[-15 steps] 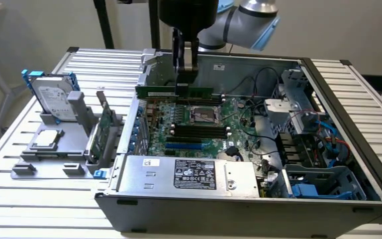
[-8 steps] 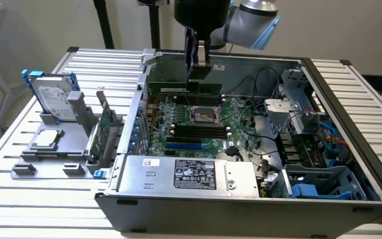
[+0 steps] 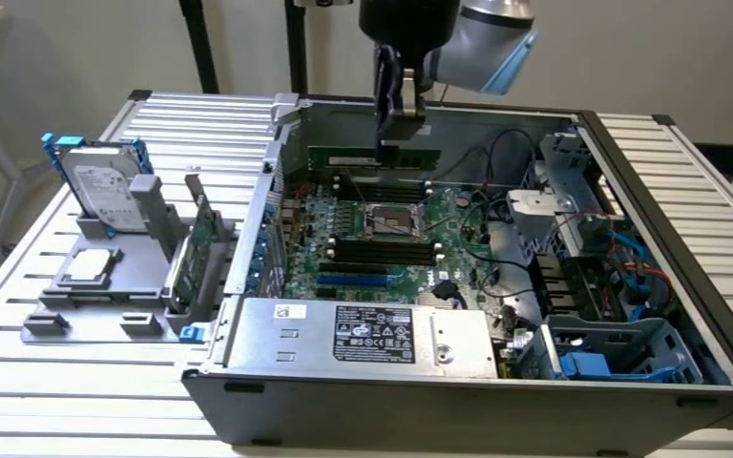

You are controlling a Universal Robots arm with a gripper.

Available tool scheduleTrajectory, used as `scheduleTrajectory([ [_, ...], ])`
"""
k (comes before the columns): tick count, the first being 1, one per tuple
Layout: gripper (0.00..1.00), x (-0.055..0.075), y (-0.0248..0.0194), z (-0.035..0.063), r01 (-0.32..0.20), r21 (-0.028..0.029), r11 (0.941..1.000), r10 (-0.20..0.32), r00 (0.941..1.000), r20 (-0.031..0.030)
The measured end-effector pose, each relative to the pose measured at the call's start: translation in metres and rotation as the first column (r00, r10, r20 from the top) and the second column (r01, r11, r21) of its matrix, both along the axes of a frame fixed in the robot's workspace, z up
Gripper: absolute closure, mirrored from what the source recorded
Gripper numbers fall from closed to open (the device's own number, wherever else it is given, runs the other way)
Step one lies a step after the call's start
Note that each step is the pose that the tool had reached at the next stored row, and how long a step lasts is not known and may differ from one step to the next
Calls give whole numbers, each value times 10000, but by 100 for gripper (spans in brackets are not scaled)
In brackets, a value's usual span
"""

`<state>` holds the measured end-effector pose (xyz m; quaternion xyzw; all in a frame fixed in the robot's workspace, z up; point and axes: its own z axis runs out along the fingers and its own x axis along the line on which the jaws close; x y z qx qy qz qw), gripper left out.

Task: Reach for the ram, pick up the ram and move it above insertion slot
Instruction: 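Pick up the ram and move it above insertion slot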

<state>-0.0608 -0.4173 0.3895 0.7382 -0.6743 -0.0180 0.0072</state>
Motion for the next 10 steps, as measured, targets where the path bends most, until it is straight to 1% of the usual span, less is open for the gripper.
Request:
scheduleTrajectory([
  [7,87,145,156,-17,5,-8,10000,-5,10000,0],
  [10,87,188,208,-20,29,-16,10000,-29,10000,0],
])
